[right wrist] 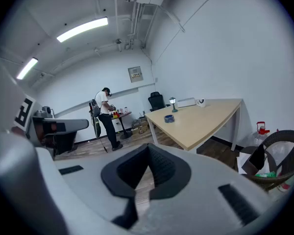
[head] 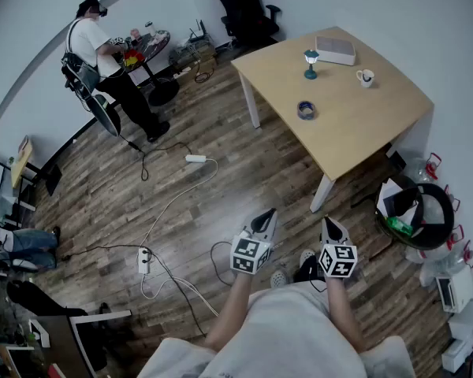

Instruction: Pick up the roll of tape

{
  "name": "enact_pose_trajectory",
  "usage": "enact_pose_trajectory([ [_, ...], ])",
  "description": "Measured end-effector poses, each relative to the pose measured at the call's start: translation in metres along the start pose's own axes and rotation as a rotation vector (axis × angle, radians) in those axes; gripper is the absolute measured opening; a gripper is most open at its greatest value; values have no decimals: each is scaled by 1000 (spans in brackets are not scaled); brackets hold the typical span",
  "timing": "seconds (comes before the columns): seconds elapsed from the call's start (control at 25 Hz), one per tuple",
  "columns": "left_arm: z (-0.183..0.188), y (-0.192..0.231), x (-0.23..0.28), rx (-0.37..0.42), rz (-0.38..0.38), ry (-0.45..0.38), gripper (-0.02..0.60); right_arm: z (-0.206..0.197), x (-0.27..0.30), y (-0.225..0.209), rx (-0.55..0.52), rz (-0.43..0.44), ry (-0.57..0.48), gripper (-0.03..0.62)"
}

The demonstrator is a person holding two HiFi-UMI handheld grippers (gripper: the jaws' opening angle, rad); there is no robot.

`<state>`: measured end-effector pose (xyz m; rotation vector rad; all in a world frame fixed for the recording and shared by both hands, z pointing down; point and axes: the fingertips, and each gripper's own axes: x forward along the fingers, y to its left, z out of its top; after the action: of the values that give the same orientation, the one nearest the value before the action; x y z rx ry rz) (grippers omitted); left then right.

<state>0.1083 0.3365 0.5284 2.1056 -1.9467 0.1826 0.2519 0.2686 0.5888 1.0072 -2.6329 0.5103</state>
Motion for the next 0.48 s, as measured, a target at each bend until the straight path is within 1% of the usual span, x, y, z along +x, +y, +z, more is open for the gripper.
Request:
enact_pose_trajectory([
  [0.24,-8,6,-13,-21,38,-7,5,-8,-1,7,-28,24,15,3],
  [0.36,-9,3,-16,-26,39,-16,5,-9,-4,5,-39,18,14,2],
  [0.48,-9,-1,-17,-27,36,-23,5,-7,-7,1,-28,7,3,2],
])
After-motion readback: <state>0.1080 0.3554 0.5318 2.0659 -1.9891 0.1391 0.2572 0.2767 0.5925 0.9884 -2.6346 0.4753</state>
